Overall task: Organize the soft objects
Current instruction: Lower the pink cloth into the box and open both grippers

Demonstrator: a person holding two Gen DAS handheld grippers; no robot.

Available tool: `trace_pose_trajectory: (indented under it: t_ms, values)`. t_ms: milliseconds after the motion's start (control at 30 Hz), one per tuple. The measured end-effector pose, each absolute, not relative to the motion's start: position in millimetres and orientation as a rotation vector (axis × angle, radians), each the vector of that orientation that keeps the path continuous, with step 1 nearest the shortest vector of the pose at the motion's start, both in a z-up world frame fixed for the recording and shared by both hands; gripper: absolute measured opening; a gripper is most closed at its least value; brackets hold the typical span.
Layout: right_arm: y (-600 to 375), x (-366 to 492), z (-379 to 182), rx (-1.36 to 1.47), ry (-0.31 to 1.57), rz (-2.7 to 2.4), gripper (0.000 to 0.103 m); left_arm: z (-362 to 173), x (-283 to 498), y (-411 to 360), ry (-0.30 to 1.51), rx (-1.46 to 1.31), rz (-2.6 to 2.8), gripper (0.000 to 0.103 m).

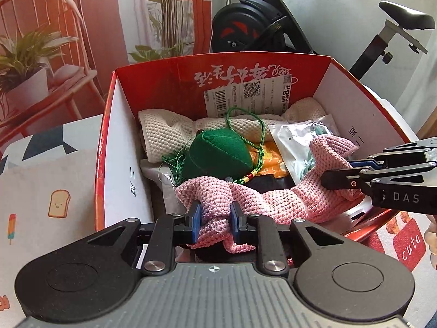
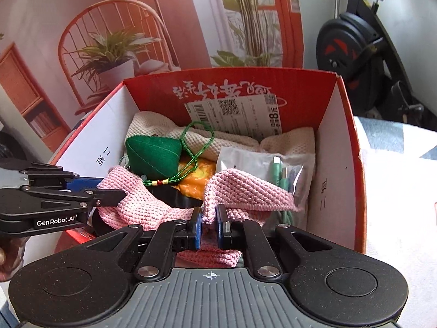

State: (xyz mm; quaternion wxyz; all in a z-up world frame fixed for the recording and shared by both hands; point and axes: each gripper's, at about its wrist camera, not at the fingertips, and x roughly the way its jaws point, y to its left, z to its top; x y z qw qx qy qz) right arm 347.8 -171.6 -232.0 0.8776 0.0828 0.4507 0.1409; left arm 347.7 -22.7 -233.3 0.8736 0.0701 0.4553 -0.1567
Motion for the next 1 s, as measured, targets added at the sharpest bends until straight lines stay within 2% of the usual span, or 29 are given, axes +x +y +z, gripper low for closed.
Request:
trace_pose_trajectory:
  t_ms: [333,467,533,567,633,700,733,833,900,1000]
  values:
    - [-169.1,347.3,-238.5,0.205,0.968,0.263,0.01,-236.7,347.7,-20.6,0.94,0.127,-0.325,0.026]
    - [-167.4,343.2,-233.9,0.191,0.947,0.243,0.01,-225.2,337.9,-19.2,0.91,0.141,-0.315,0.038]
    - [-166.9,338.8,-231.6,0.176,0.93,0.233,0.012,-216.0,330.3,-17.5,0.881,0.134,-0.312,0.047]
    - [-165.7,336.0,-230.0,0.167,0.922,0.237,0.014,-211.0,326.1,-16.1,0.862,0.126,-0.311,0.054]
    - [-163.5,329.5,-224.5,0.152,0.899,0.23,0.024,-200.9,318.8,-13.1,0.832,0.108,-0.316,0.058]
    - [-162.7,323.2,-216.7,0.137,0.868,0.214,0.049,-192.0,312.1,-11.5,0.81,0.098,-0.313,0.064]
    - [-162.4,320.1,-212.4,0.123,0.851,0.199,0.055,-187.9,308.5,-11.0,0.798,0.097,-0.31,0.067]
    - [-164.4,311.4,-200.2,0.089,0.815,0.179,0.06,-177.6,296.4,-10.6,0.766,0.095,-0.311,0.068]
    - [-167.1,304.5,-192.4,0.076,0.795,0.161,0.073,-172.1,285.9,-9.2,0.751,0.087,-0.31,0.074]
    - [-172.7,291.5,-181.6,0.063,0.758,0.15,0.081,-166.9,269.9,-6.0,0.725,0.072,-0.312,0.078]
